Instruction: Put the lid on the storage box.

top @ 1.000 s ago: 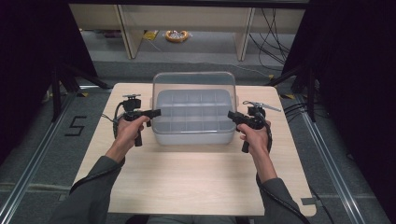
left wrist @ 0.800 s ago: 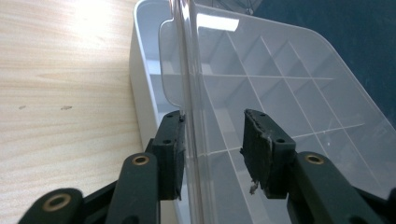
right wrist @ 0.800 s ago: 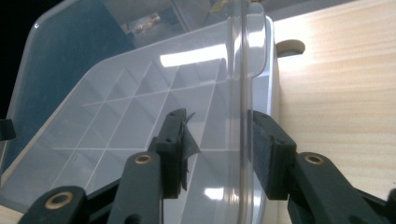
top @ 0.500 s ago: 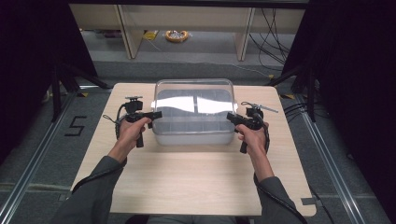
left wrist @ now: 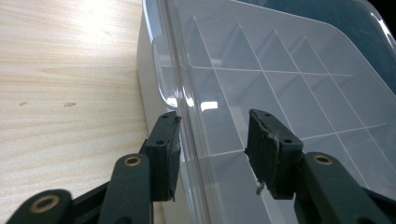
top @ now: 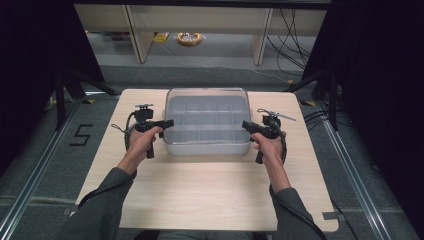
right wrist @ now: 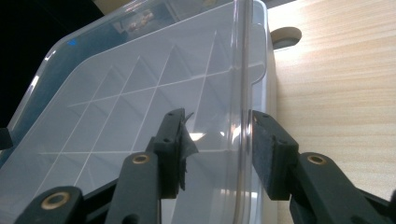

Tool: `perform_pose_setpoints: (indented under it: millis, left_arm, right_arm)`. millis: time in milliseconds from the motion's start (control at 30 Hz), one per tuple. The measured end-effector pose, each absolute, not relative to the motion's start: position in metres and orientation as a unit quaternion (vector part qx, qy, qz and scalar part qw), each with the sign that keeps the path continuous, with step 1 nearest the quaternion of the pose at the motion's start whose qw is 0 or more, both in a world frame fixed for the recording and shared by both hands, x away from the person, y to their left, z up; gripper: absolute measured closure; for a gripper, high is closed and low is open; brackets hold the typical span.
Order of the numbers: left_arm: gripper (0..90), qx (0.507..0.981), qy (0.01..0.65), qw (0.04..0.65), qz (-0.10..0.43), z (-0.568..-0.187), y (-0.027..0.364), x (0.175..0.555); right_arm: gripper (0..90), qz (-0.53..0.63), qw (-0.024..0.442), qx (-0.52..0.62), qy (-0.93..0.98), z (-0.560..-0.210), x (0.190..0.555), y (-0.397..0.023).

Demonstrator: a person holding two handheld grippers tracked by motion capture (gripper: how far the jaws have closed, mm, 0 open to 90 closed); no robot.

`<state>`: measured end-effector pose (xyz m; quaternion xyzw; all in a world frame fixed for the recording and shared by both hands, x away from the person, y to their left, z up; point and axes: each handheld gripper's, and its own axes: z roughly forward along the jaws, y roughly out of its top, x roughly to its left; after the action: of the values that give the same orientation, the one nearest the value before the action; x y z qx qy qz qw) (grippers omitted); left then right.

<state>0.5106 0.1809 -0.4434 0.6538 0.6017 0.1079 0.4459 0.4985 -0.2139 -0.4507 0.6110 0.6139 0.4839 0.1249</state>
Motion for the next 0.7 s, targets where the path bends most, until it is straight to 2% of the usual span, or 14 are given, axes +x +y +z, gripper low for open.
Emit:
perform_pose_setpoints:
  millis: [233, 267, 300, 333, 367, 400, 467, 500, 700]
  left_arm:
    - [50.8, 0.657, 0.603, 0.435, 0.121, -0.442, 0.177, 0.509]
    - [50.8, 0.665, 0.599, 0.425, 0.135, -0.443, 0.175, 0.509]
    - [59.0, 0.691, 0.578, 0.4, 0.17, -0.445, 0.17, 0.508]
    - [53.8, 0.691, 0.578, 0.4, 0.17, -0.445, 0.17, 0.508]
    - [52.7, 0.692, 0.58, 0.396, 0.167, -0.445, 0.168, 0.508]
    - [53.0, 0.692, 0.579, 0.396, 0.169, -0.445, 0.168, 0.509]
    - [53.9, 0.683, 0.586, 0.404, 0.167, -0.446, 0.167, 0.509]
    - [54.4, 0.693, 0.58, 0.396, 0.166, -0.445, 0.169, 0.508]
    - [54.6, 0.684, 0.585, 0.403, 0.164, -0.446, 0.169, 0.509]
  right_arm:
    - [58.9, 0.485, 0.134, 0.603, 0.619, -0.453, 0.5, -0.215]
    - [58.9, 0.485, 0.134, 0.603, 0.619, -0.453, 0.5, -0.215]
    - [58.0, 0.486, 0.123, 0.617, 0.607, -0.451, 0.499, -0.213]
    - [58.0, 0.486, 0.123, 0.617, 0.607, -0.451, 0.499, -0.213]
    - [57.8, 0.485, 0.118, 0.619, 0.606, -0.448, 0.498, -0.212]
    - [57.6, 0.477, 0.079, 0.651, 0.586, -0.443, 0.493, -0.206]
    - [57.8, 0.489, 0.121, 0.609, 0.612, -0.45, 0.499, -0.215]
    - [57.8, 0.487, 0.121, 0.611, 0.612, -0.45, 0.499, -0.214]
    - [57.7, 0.487, 0.12, 0.611, 0.612, -0.449, 0.5, -0.214]
